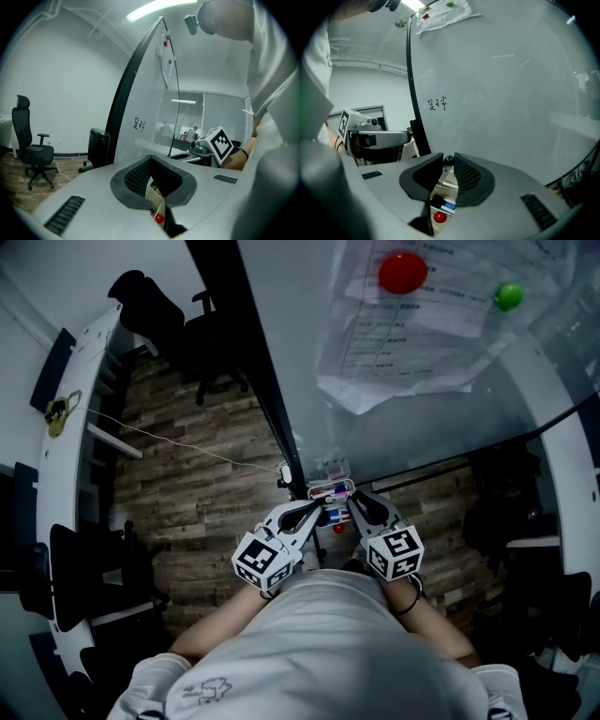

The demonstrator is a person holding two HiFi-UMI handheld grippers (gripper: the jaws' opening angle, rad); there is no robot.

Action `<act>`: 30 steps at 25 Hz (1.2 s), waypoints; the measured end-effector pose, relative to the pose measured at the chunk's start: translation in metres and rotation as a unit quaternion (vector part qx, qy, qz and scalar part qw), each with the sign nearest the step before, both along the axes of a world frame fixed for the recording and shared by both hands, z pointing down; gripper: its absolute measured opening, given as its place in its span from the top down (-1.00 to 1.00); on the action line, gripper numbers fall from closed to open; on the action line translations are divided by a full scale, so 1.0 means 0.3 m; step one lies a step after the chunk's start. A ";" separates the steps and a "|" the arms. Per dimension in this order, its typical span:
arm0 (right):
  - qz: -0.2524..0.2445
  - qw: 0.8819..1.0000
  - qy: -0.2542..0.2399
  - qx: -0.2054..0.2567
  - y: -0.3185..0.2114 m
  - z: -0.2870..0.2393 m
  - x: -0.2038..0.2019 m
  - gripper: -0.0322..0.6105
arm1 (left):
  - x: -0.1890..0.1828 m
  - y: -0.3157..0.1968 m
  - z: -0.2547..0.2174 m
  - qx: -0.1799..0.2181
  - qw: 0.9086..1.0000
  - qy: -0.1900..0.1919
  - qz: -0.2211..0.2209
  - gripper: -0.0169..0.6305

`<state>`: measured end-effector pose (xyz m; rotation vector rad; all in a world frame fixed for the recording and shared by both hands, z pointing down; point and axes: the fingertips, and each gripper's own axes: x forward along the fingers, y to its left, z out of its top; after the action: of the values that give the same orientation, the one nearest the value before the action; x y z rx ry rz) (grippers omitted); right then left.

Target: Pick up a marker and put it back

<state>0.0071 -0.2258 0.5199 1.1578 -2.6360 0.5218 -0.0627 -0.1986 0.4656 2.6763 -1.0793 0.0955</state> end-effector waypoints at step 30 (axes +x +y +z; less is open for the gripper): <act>0.077 0.992 -0.013 0.102 0.085 -0.301 0.011 0.66 | -0.049 0.042 -0.147 0.074 0.995 0.011 0.060 0.93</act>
<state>0.0104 -0.2004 0.4297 1.4337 -2.6865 0.2992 -0.0773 -0.1859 0.4214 2.8657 -0.9536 0.0080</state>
